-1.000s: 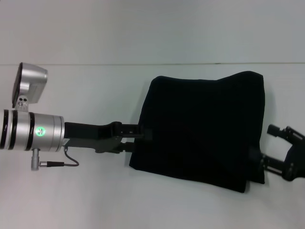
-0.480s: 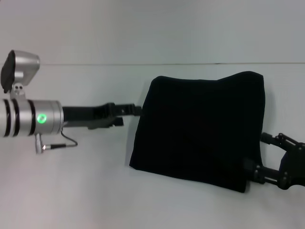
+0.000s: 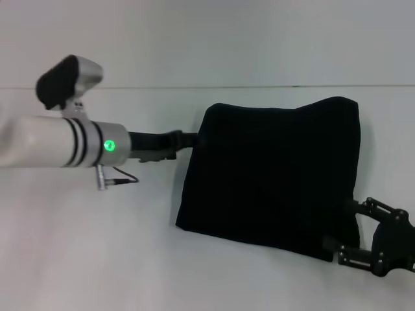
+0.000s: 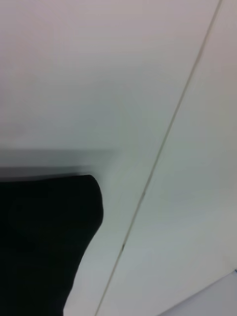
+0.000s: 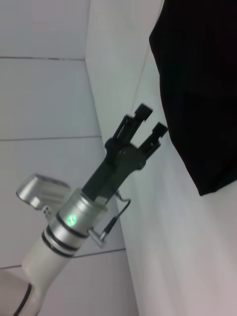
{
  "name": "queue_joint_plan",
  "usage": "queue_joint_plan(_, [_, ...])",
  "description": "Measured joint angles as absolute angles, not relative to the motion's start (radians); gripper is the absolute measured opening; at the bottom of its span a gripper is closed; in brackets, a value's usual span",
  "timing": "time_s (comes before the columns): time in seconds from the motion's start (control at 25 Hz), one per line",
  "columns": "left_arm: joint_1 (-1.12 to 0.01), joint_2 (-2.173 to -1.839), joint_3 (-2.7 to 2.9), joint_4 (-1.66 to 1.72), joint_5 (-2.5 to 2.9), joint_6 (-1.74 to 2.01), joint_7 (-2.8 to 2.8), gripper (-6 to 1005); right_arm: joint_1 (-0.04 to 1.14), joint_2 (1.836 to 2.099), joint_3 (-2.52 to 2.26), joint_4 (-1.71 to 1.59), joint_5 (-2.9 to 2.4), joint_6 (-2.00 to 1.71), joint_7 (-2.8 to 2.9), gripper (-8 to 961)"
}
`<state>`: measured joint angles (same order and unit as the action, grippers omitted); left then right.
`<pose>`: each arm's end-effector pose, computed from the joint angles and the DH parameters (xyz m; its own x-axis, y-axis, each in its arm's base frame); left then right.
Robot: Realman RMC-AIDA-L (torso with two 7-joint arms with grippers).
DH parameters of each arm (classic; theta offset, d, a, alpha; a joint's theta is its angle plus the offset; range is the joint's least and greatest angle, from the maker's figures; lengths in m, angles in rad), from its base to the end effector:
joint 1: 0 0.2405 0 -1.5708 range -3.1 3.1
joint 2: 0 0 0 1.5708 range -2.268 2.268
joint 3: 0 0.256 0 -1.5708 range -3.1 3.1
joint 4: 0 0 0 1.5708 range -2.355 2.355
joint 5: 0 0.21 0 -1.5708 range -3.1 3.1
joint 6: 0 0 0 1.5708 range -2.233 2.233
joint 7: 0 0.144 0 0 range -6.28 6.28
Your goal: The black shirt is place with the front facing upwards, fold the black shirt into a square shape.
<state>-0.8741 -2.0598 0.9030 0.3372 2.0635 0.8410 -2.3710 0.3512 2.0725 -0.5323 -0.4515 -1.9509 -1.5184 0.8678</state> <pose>-0.2287 0.4298 -0.0597 0.2090 0.8478 0.4873 0.9779 -0.1803 -0.1057 0.3309 0.2691 -0.0119 0.8196 -0.1745 -0.5457 -0.4268 -0.8213 -0.3785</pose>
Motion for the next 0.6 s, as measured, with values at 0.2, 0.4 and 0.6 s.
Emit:
queue_joint_plan(0.2, [-0.883,-2.097,0.915,0.339,2.066,0.785,-2.367,888,0.356,2.073,-0.532,-0.451,-1.974,-1.519,0.867,894])
queue_joint_plan(0.4, [-0.888,-2.117,0.914,0.34,2.063,0.778,-2.367,888,0.356,2.074,-0.532,-0.451,-1.975,-1.52,0.867,894])
queue_joint_plan(0.6, [-0.892,-2.131,0.917,0.341,2.068,0.76,-2.366,884,0.357,2.075,-0.532,-0.451,-1.976,-1.527,0.867,895])
